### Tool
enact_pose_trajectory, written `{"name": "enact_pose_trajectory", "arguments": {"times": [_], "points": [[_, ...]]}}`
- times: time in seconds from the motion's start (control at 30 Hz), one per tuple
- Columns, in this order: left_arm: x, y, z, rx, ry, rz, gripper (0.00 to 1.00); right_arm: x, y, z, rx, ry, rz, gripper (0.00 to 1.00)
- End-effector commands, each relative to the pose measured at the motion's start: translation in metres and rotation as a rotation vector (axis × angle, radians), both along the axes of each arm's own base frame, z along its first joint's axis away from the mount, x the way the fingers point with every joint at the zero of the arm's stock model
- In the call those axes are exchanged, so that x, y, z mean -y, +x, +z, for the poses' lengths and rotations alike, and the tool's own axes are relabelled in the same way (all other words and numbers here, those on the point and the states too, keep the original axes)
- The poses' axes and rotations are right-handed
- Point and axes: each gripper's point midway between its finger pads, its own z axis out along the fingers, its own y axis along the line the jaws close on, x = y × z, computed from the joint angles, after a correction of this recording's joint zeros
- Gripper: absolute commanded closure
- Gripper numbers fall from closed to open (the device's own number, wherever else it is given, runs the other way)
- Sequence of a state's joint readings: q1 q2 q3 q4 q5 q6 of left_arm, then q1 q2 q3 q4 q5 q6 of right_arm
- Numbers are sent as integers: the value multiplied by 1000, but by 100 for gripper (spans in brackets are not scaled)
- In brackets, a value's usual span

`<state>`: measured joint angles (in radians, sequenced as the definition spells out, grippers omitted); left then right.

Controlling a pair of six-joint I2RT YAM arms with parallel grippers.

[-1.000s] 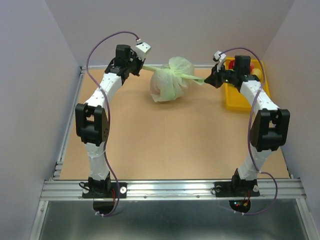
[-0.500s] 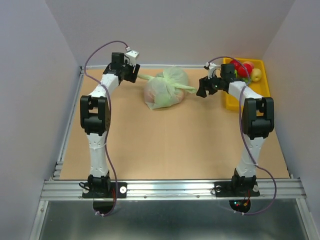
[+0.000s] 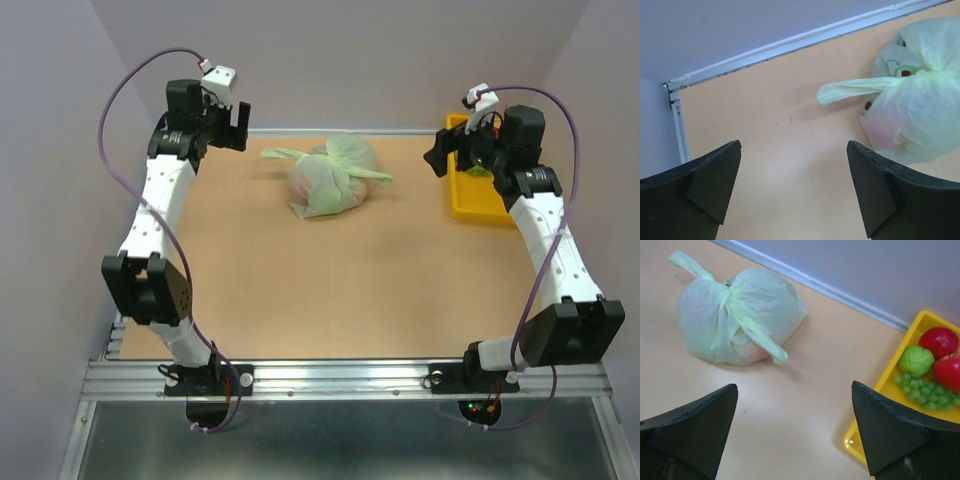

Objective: Place the fake fruits into the plastic bag and tie a complex knot

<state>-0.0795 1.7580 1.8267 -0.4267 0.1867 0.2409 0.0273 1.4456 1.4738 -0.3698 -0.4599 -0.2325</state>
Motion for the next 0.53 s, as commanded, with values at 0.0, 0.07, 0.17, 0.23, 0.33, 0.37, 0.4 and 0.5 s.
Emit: {"name": "enact_pose_trajectory", "arguments": {"times": [0.0,0.07,0.17,0.23,0.33,0.37,0.4,0.5], "points": [[12,-56,0,-44,-44,-57,1,5,-42,-59,-247,66,-61,0],[19,-75,-20,-77,-39,-74,1,1,-65,-70,-286,94,-57,0],[32,-111,-23,-46,-23,-97,1,-6,-91,-91,-380,188,-82,0],[46,-134,-52,-86,12,-129,1,-10,-104,-102,-408,199,-59,0],[61,-159,-59,-52,39,-163,1,-18,-127,-118,-457,241,-37,0],[65,-170,-76,-87,38,-183,1,-18,-131,-123,-469,243,-36,0],[65,-176,-77,-91,23,-184,1,-19,-137,-133,-492,243,-35,0],[63,-191,-90,-113,16,-204,1,-18,-147,-147,-517,242,-41,0]]}}
